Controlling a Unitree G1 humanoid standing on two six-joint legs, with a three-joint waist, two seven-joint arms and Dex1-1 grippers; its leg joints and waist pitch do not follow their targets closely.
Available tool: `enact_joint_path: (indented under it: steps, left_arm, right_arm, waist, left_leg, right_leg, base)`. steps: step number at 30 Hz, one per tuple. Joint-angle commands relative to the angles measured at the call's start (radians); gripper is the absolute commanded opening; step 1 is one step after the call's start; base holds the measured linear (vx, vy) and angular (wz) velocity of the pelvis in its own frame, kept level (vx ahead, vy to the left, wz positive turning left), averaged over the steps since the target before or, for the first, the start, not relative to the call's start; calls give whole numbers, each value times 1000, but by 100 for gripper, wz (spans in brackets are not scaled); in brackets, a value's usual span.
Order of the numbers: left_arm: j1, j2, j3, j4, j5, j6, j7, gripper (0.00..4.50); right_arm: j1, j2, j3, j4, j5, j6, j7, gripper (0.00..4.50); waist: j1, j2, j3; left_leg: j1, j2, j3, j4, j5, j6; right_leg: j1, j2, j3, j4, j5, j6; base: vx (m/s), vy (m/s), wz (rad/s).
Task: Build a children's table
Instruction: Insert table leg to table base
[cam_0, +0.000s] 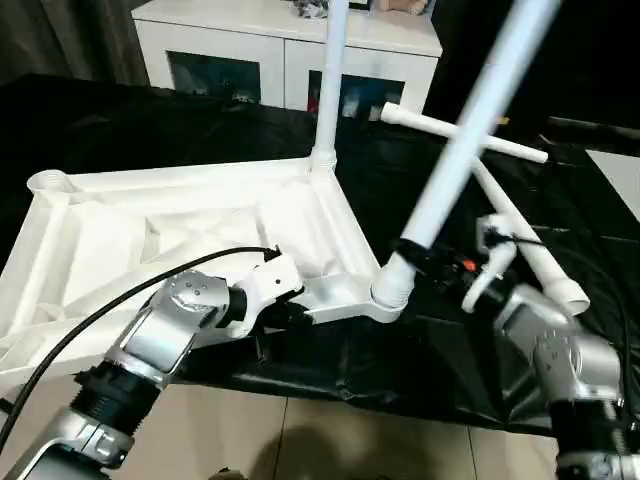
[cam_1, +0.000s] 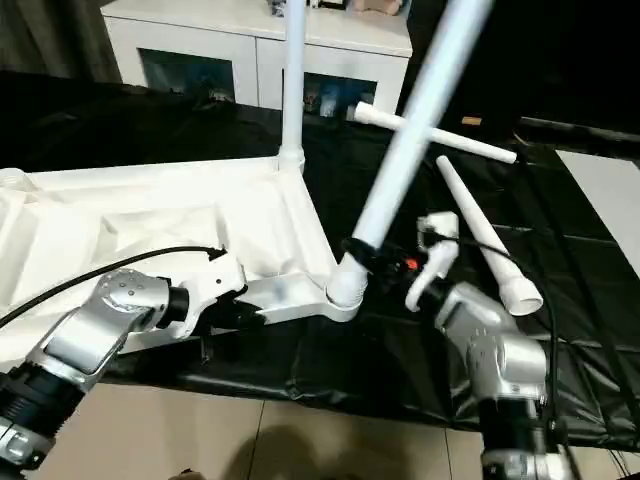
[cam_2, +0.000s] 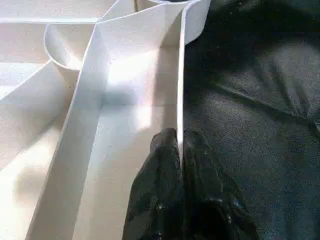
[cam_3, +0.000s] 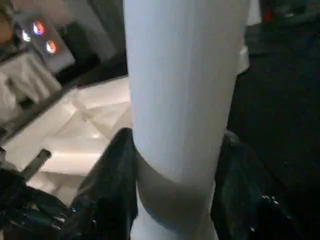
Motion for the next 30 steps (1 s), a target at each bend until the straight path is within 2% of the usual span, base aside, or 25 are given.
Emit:
enact_joint_path:
  steps: [1, 2, 4, 8, 9, 13, 15, 19, 21, 24, 26, 27, 30]
  left_arm:
    - [-49, -23, 100, -11, -52, -10, 72, 0]
    - [-51, -24, 102, -9, -52, -9, 73, 0]
    - [-54, -25, 103, -6, -51, -9, 75, 0]
    - [-56, -26, 105, -5, -51, -9, 74, 0]
    - [-56, -26, 105, -4, -51, -9, 74, 0]
    - [-58, -26, 105, -2, -50, -8, 73, 0]
    - [-59, -22, 98, -6, -46, -13, 65, 0]
    - [-61, -17, 90, -7, -39, -16, 59, 0]
    - [-63, -17, 87, -6, -37, -16, 59, 0]
    - [-62, -18, 85, -8, -36, -13, 58, 0]
    - [-62, -18, 83, -7, -35, -12, 57, 0]
    - [-61, -15, 79, -9, -35, -11, 50, 0]
    - [-60, -10, 73, -11, -36, -11, 43, 0]
  right_arm:
    - [44, -2, 2, 34, -33, -32, -6, 180]
    - [60, 1, 9, 32, -45, -62, 2, 180]
    - [87, 4, 28, 25, -70, -109, 17, 180]
    - [114, 2, 54, 23, -96, -154, 26, 180]
    - [127, -3, 74, 28, -123, -192, 34, 180]
    - [137, -17, 109, 37, -159, -225, 39, 180]
    - [130, -36, 148, 39, -198, -235, 38, 180]
    - [109, -55, 183, 38, -225, -213, 44, 180]
    - [90, -72, 214, 38, -245, -179, 52, 180]
    - [59, -95, 248, 44, -258, -103, 62, 180]
    - [49, -101, 256, 50, -259, -81, 64, 180]
    - [16, -108, 265, 75, -256, -33, 62, 180]
    - [-17, -106, 263, 99, -255, -4, 57, 180]
  waist:
    - [-2, -3, -63]
    - [-1, -2, -64]
    - [-1, -3, -64]
    - [-1, 0, -63]
    - [-1, -1, -62]
    - [-3, -1, -59]
    - [-7, 0, -58]
    - [-21, 2, -56]
    - [-24, -1, -57]
    - [-33, 4, -54]
    - [-36, 1, -51]
    - [-42, 1, -49]
    - [-48, 6, -50]
  left_leg:
    - [-1, 10, -7, -73, -301, 27]
    - [2, 13, -6, -73, -304, 29]
    - [-1, 14, -6, -76, -294, 33]
    - [0, 16, -5, -78, -294, 38]
    - [-2, 16, -5, -78, -297, 38]
    - [0, 14, -7, -77, -319, 34]
    - [1, 13, -8, -77, -329, 32]
    - [2, 13, -13, -79, -366, 30]
    - [2, 13, -14, -79, -367, 31]
    - [5, 18, -18, -84, -396, 30]
    - [13, 15, -19, -81, -423, 27]
    - [19, 12, -22, -77, -446, 22]
    - [16, 15, -29, -79, -460, 16]
  right_leg:
    - [43, -53, 29, -115, -610, -16]
    - [41, -56, 31, -115, -596, -22]
    - [44, -55, 32, -112, -569, -35]
    - [44, -55, 36, -107, -540, -56]
    - [45, -55, 36, -108, -546, -55]
    - [43, -57, 33, -117, -612, -32]
    - [43, -56, 29, -121, -631, -24]
    - [43, -56, 23, -128, -650, -22]
    - [47, -56, 21, -128, -646, -21]
    - [50, -56, 14, -131, -625, -34]
    - [45, -59, 9, -140, -653, -27]
    - [46, -61, -1, -149, -698, -11]
    - [53, -65, -9, -153, -698, -4]
  base:
    - [0, 0, 0]
    - [0, 0, 0]
    - [0, 0, 0]
    - [0, 0, 0]
    - [0, 0, 0]
    - [0, 0, 0]
    - [0, 0, 0]
    - [0, 0, 0]
    - [0, 0, 0]
    - [0, 0, 0]
    - [0, 0, 0]
    - [0, 0, 0]
    - [0, 0, 0]
